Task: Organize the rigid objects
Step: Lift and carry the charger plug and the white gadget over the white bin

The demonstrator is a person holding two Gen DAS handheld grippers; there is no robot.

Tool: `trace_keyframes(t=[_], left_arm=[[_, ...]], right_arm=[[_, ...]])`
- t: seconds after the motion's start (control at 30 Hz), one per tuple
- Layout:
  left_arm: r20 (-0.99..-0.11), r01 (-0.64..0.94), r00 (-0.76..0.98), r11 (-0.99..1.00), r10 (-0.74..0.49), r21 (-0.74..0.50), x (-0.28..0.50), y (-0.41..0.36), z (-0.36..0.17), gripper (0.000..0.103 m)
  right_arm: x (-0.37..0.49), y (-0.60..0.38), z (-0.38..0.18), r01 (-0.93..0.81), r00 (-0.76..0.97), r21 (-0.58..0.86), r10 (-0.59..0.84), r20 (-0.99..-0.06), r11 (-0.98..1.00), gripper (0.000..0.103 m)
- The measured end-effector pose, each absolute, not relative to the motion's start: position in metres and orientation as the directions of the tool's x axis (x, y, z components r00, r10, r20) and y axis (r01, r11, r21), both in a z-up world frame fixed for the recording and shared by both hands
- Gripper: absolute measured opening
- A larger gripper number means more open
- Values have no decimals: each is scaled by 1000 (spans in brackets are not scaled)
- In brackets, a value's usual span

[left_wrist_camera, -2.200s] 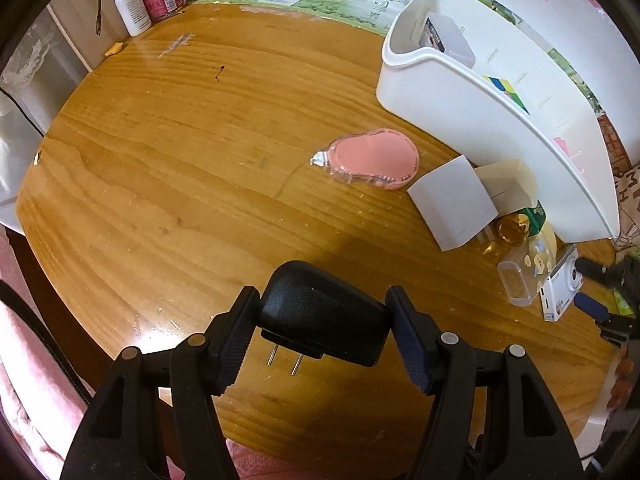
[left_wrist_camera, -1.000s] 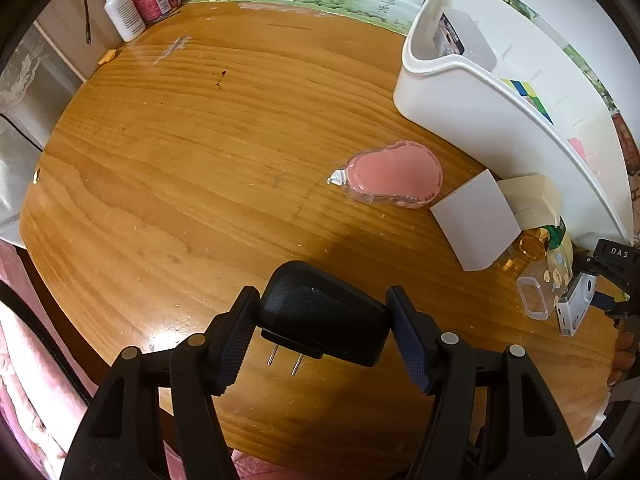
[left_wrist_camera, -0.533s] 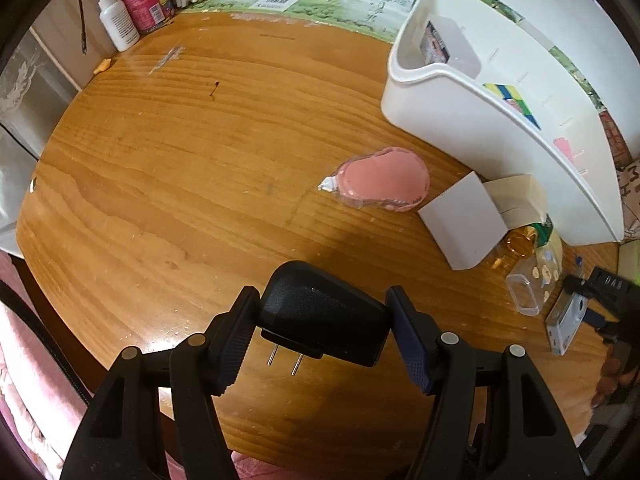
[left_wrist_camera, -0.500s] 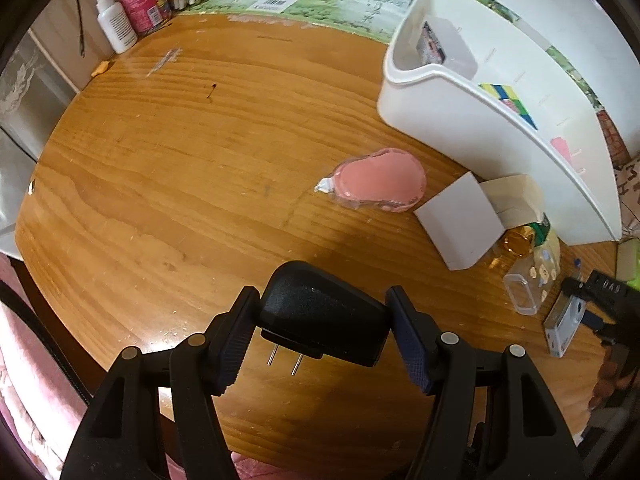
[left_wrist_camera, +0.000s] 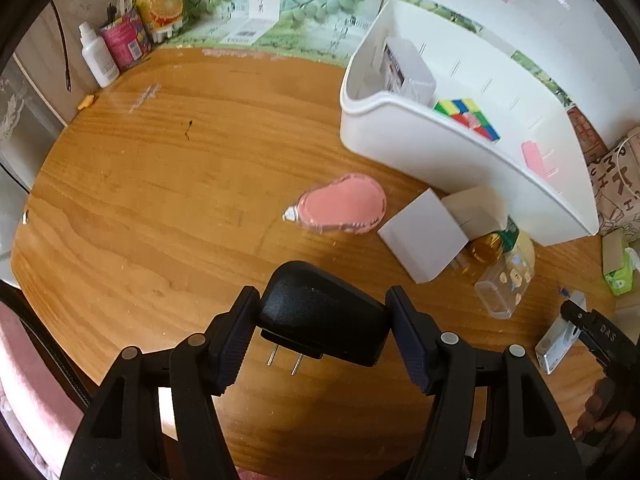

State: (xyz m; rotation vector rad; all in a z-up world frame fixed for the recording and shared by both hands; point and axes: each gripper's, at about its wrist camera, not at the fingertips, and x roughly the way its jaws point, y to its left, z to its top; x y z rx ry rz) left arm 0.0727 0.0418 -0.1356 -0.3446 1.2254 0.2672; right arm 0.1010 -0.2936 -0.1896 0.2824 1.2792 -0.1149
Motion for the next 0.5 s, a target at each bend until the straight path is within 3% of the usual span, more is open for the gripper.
trace_keyframes(t=[0.5], left_arm=[[-876, -351, 480, 925, 45, -145, 80, 44, -96, 68]], right_arm=[[112, -292, -130, 144, 512, 158, 64, -856, 977, 58]])
